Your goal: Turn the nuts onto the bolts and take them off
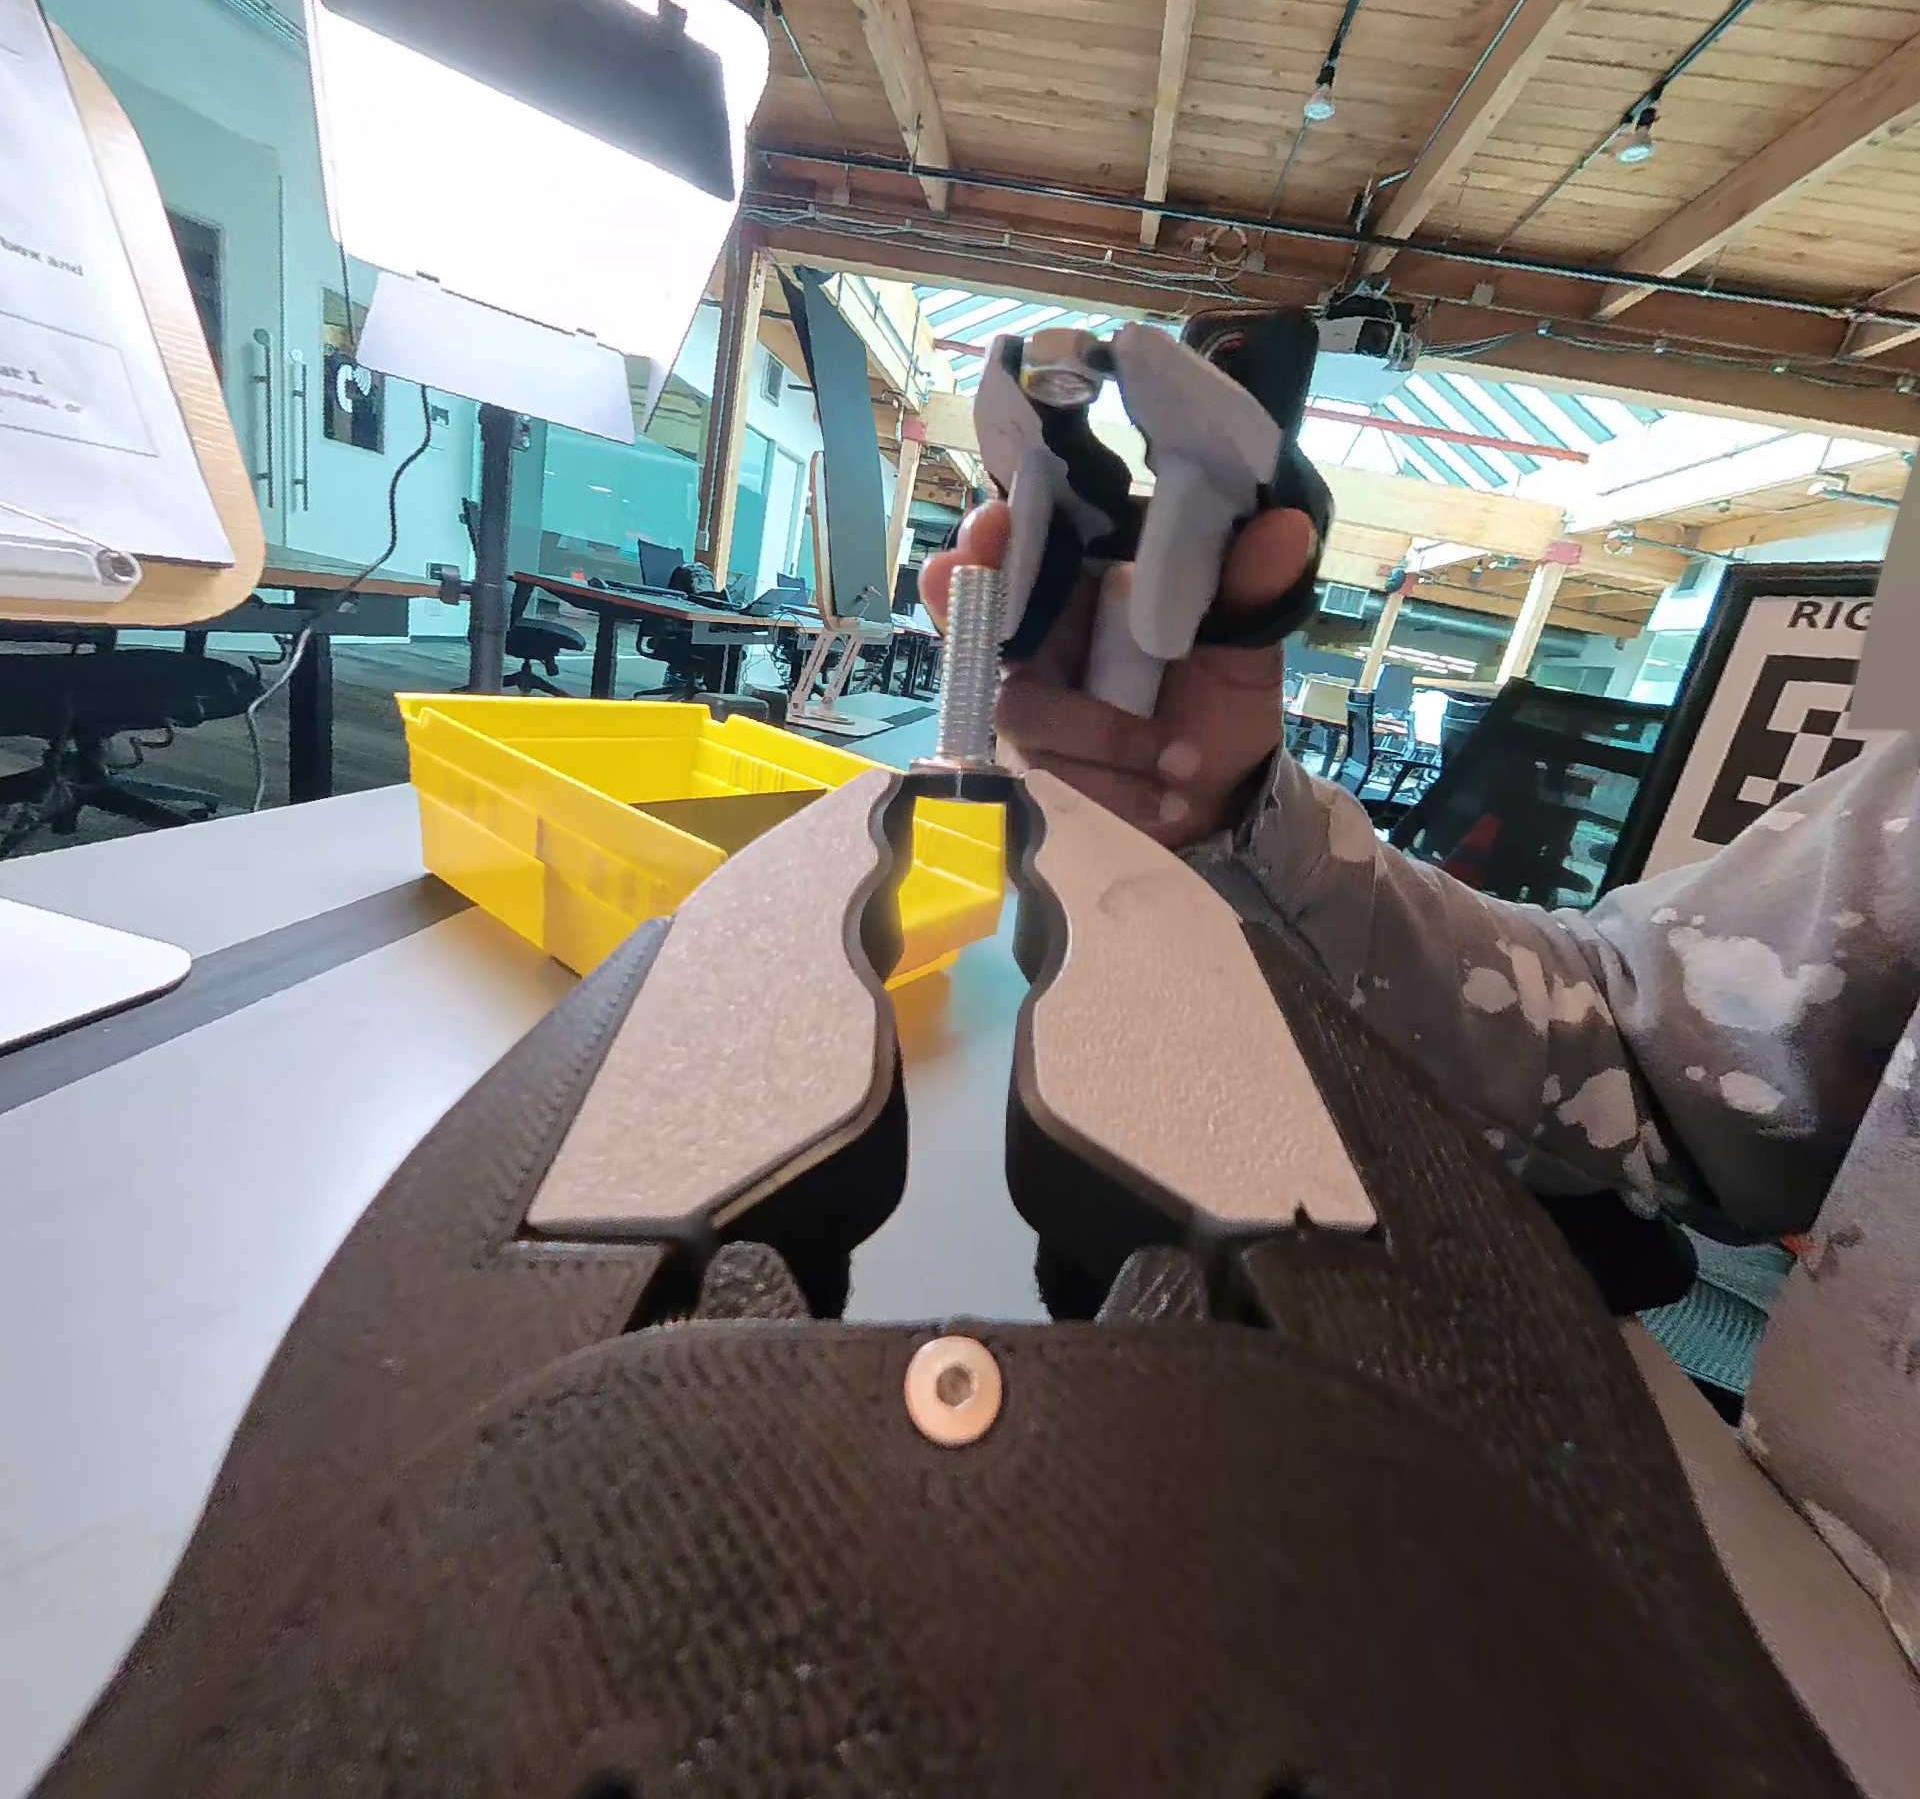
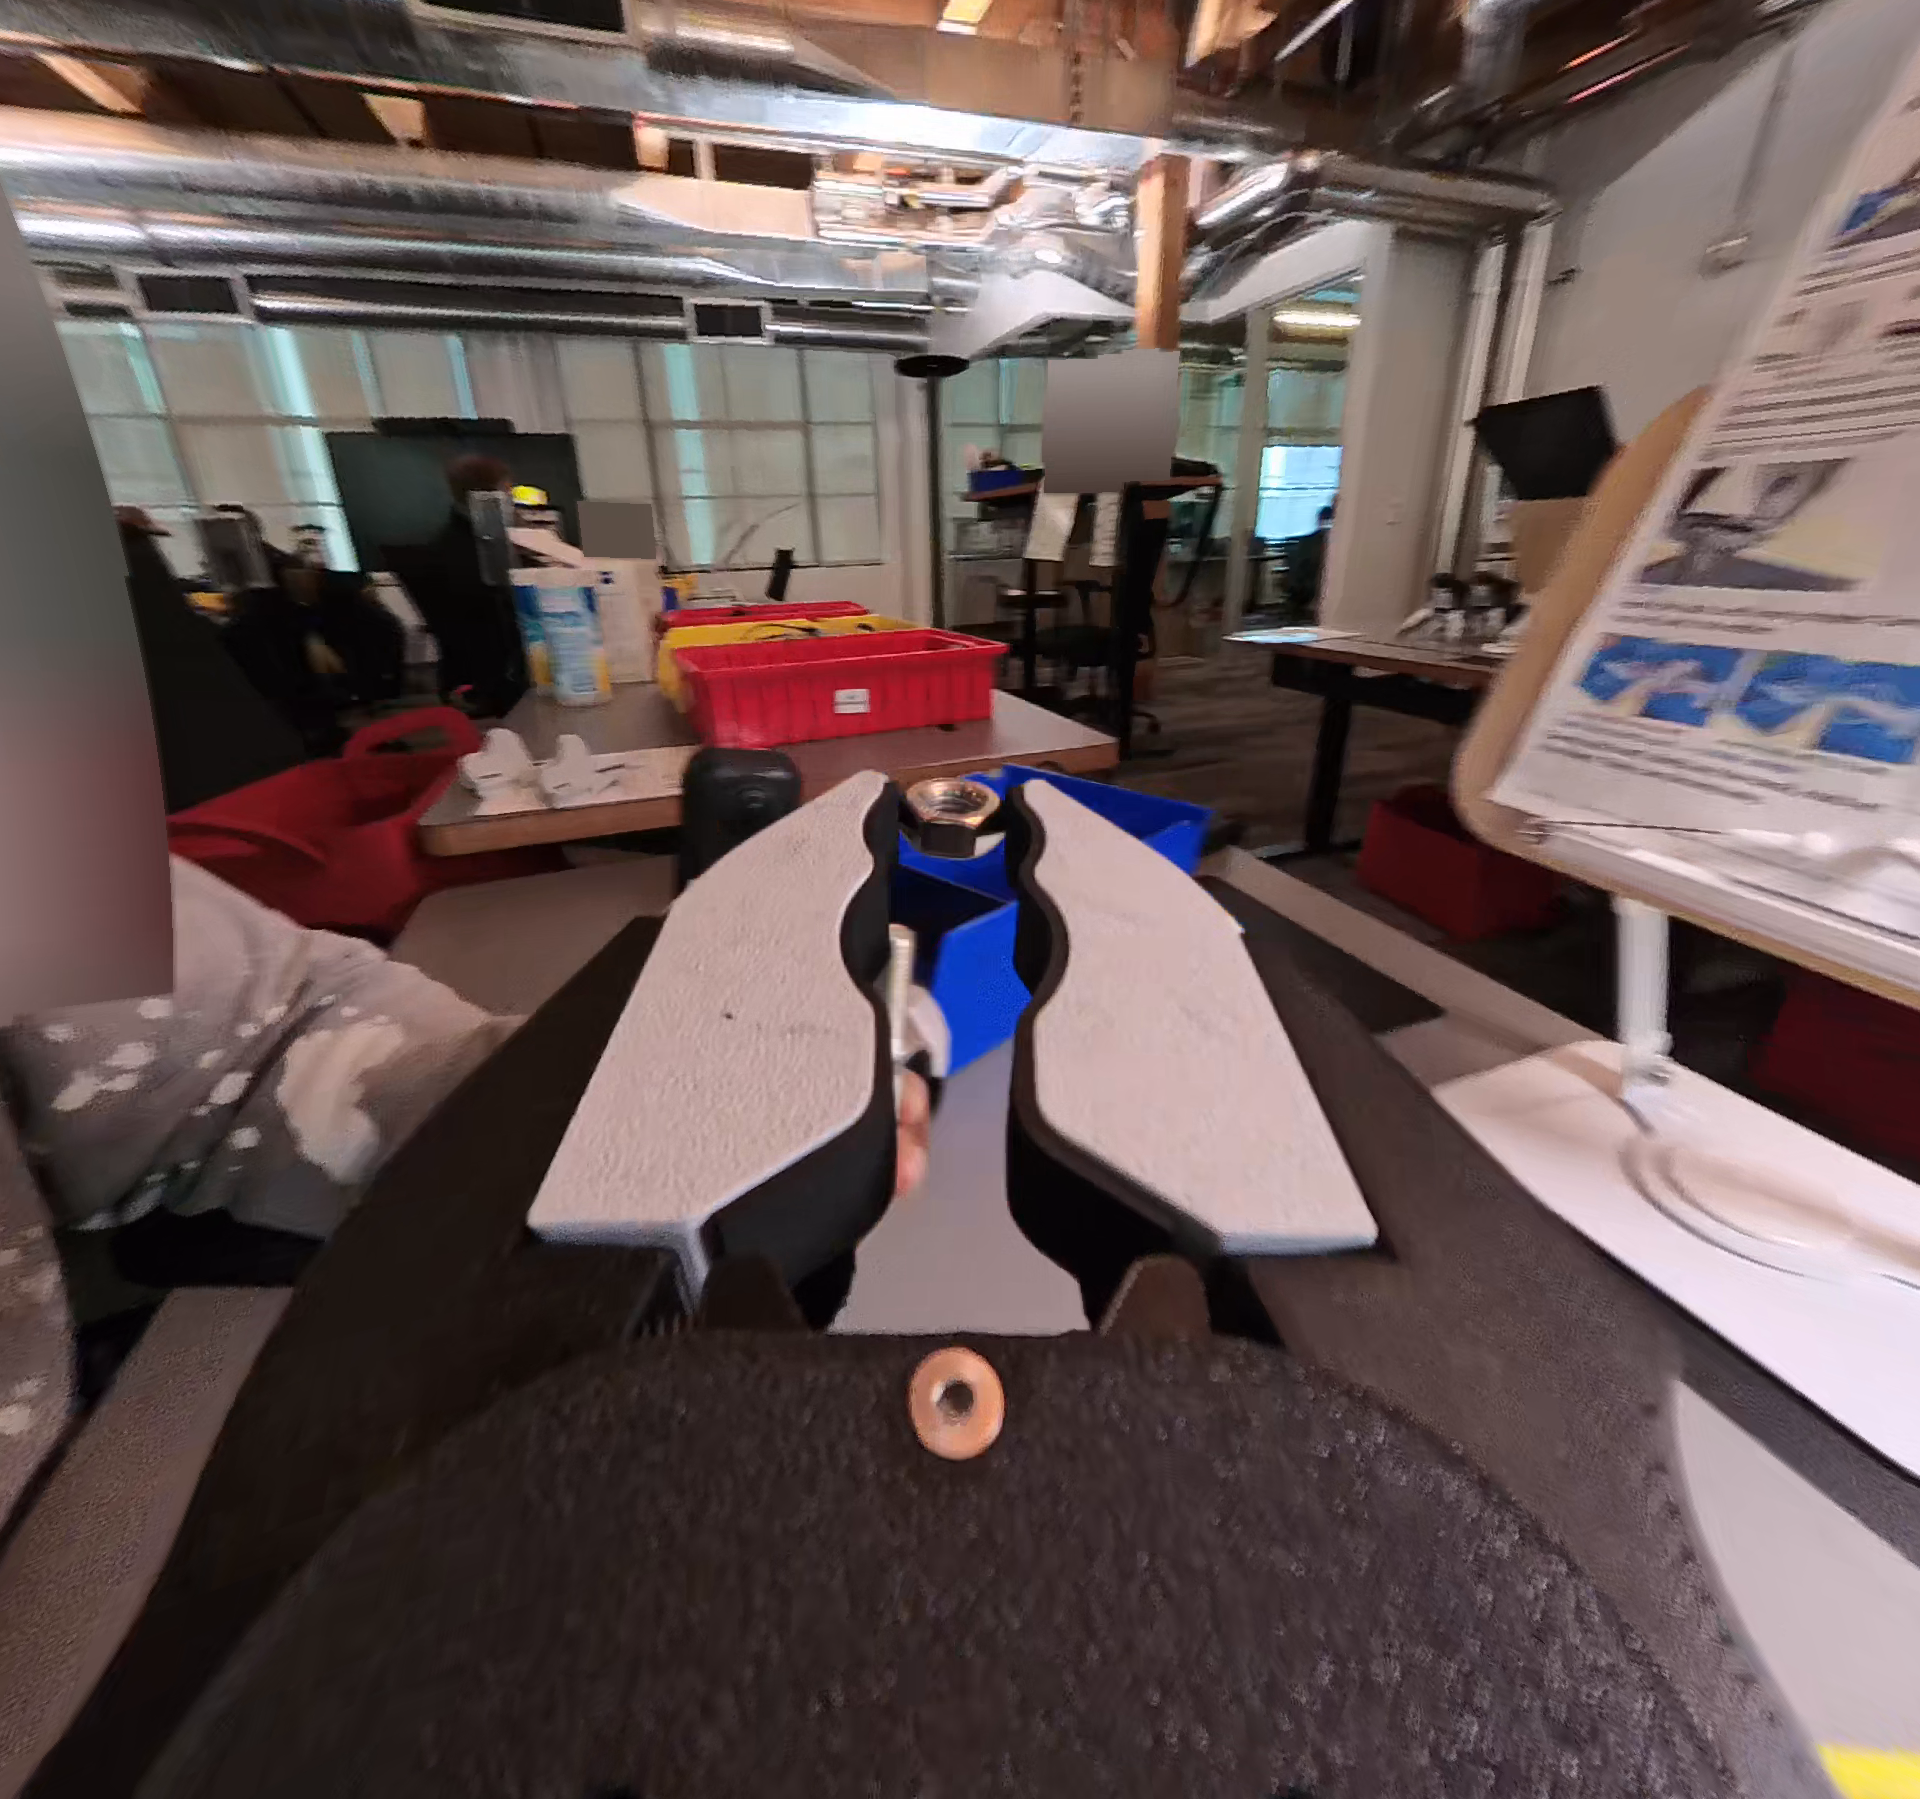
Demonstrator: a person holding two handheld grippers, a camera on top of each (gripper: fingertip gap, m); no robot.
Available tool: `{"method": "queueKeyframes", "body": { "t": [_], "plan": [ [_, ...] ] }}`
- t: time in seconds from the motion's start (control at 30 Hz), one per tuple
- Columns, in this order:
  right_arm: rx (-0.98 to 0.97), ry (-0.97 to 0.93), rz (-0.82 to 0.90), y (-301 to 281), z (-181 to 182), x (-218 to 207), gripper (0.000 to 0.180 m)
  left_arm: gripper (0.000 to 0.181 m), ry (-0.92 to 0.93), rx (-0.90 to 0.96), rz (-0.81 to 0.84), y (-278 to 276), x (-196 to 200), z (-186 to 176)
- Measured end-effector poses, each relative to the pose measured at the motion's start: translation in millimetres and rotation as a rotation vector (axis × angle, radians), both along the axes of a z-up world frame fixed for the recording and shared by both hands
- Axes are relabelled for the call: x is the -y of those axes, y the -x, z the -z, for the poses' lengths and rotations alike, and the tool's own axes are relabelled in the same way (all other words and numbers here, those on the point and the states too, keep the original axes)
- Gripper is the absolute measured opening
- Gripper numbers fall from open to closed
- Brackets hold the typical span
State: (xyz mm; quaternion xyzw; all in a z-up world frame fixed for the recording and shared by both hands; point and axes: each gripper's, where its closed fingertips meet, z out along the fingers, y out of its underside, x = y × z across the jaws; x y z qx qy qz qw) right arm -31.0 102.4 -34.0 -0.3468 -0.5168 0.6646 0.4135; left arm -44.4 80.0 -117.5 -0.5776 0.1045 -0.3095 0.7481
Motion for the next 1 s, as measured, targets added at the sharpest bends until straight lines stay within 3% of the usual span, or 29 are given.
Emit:
{"method": "queueKeyframes", "body": {
  "t": [0.1,0.17,0.23,0.37,0.6,0.8,0.9,1.0],
  "plan": [
    [0.083,-0.026,0.294,-4.0,7.6,-72.1,0.019,0.018,0.009,0.001,-0.028,5.7,-2.0,1.2],
    [0.250,-0.064,0.566,-11.0,40.5,-141.2,0.019,0.018,0.029,0.004,-0.044,9.1,-4.7,5.1],
    [0.487,-0.096,0.728,-22.9,92.7,-194.6,0.019,0.018,0.048,-0.017,-0.061,10.8,-7.4,10.6],
    [0.872,-0.185,0.794,-35.2,183.2,-241.0,0.020,0.018,0.073,-0.044,-0.065,10.0,-10.5,18.5],
    [1.191,-0.311,0.700,-35.2,247.2,-256.0,0.019,0.018,0.129,-0.104,-0.070,10.6,-15.5,33.7],
    [1.134,-0.347,0.711,-36.9,235.7,-254.5,0.028,0.018,0.196,-0.132,-0.050,9.5,-22.1,46.9],
    [0.940,-0.398,0.676,-27.0,187.8,-234.5,0.030,0.018,0.271,-0.128,-0.019,7.2,-25.5,57.6],
    [0.655,-0.510,0.457,-7.6,121.1,-160.3,0.028,0.018,0.383,-0.113,0.041,1.6,-28.4,71.5]
  ]
}}
